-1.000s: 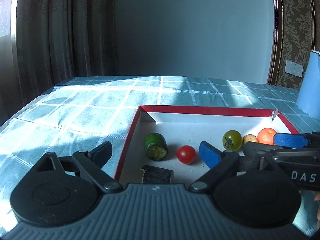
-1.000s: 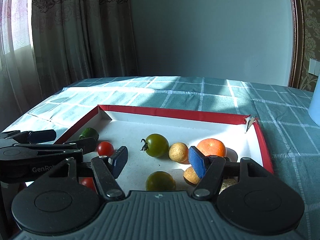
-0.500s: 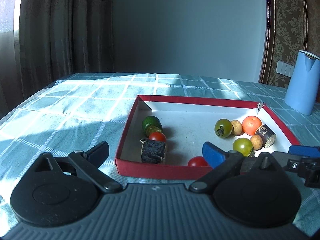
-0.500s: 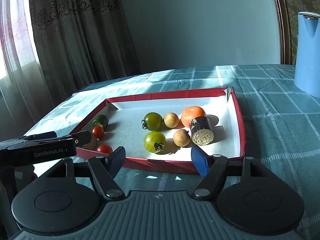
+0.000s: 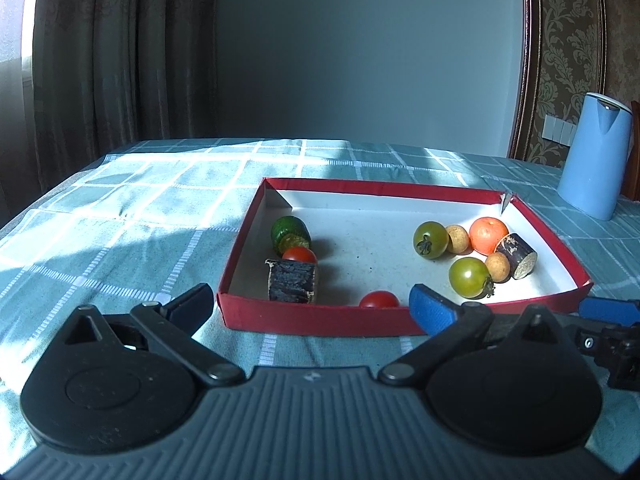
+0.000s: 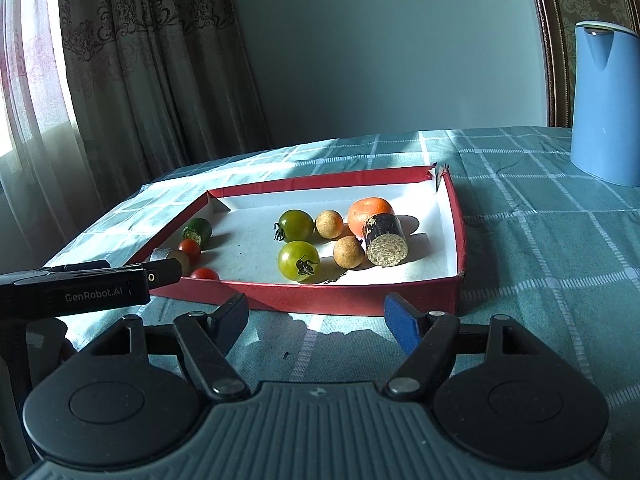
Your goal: Organize fruits
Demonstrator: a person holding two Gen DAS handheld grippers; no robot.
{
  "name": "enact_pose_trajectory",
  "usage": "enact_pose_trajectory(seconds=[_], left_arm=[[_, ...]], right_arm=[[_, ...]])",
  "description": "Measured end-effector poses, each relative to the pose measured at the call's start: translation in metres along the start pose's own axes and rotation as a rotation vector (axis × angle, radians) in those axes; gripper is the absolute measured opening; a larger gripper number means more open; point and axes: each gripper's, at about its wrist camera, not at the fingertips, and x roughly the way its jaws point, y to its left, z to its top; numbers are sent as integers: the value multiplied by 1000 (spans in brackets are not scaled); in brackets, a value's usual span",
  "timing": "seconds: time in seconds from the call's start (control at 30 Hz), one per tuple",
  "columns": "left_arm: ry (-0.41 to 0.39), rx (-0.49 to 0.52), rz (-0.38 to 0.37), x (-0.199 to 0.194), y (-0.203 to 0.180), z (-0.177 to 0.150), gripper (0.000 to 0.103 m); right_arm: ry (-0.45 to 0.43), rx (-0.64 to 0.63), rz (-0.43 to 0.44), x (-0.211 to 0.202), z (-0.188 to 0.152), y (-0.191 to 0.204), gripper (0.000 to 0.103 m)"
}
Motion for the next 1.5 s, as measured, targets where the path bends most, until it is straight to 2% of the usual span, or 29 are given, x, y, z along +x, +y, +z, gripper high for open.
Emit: enact_pose_trajectory(seconds=[0.1, 0.2, 0.4, 0.5, 1.07, 1.5], left_arm=[[6, 8, 4, 2, -1, -1, 103], [0, 16, 7, 2, -2, -2, 103], [-1, 23, 8, 2, -3, -2, 103], [-7, 17, 11, 1, -2, -2, 103], [-14, 16, 9, 0, -2, -2, 103], [5, 24, 6, 1, -3, -3, 103]], right_arm=[[12, 17, 2, 2, 0, -2, 75], [42, 35, 3, 7, -2, -4, 83], [26, 50, -1, 5, -2, -6, 83], [49, 39, 11, 8, -2, -4, 83], [54, 16, 7, 9, -4, -1, 83], [54, 9, 9, 9, -4, 1, 83]])
